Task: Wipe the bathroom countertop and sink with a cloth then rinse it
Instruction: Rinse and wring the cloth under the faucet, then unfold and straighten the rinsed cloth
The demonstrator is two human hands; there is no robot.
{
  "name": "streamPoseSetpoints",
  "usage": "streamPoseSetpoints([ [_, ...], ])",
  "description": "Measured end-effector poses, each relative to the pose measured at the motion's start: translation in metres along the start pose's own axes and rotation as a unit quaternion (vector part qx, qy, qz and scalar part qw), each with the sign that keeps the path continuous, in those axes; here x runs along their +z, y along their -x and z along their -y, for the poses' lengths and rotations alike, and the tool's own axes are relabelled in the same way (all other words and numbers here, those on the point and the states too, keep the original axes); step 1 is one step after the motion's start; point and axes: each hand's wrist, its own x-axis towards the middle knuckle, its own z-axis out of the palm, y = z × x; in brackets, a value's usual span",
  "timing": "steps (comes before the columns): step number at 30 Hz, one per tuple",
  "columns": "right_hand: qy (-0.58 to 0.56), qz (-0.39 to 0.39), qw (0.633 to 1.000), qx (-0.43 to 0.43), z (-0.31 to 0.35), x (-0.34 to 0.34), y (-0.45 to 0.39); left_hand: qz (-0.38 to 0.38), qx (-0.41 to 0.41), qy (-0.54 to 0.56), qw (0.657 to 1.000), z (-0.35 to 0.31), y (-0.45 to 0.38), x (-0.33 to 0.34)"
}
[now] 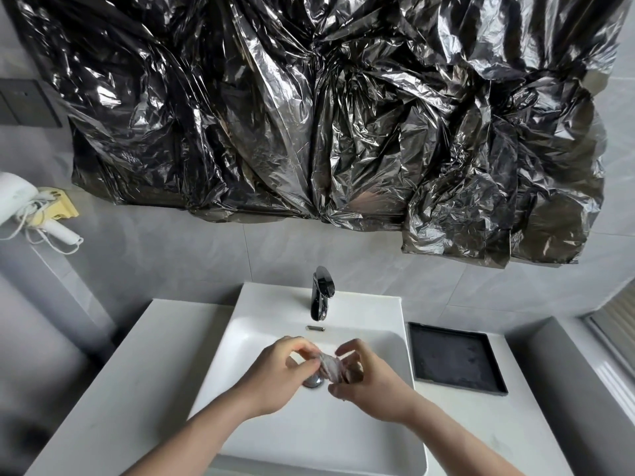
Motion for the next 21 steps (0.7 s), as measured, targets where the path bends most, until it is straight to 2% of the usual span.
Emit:
streamPoseSetpoints([
  [3, -0.091, 0.014, 0.996, 0.007, -0.007, 0.009, 0.031, -0.02, 0.021, -0.011, 1.0, 0.01, 0.022, -0.001],
  [10, -0.147, -0.034, 0.989, 0.0, -0.008, 0.033, 0.081, 0.024, -0.004, 0.104, 0.994, 0.008, 0.066, 0.01],
  [15, -0.191, -0.067, 0.979, 0.008, -0.005, 0.042, 0.099, 0.001, 0.024, 0.08, 0.996, 0.007, 0.085, 0.018],
  [19, -0.194, -0.073, 0.978, -0.018, -0.013, 0.046, 0.107, -0.036, 0.049, 0.057, 0.997, 0.013, 0.091, 0.021],
  [21, -0.207, -0.075, 0.975, -0.026, -0.018, 0.046, 0.109, -0.031, 0.044, 0.048, 0.997, 0.015, 0.094, 0.02],
])
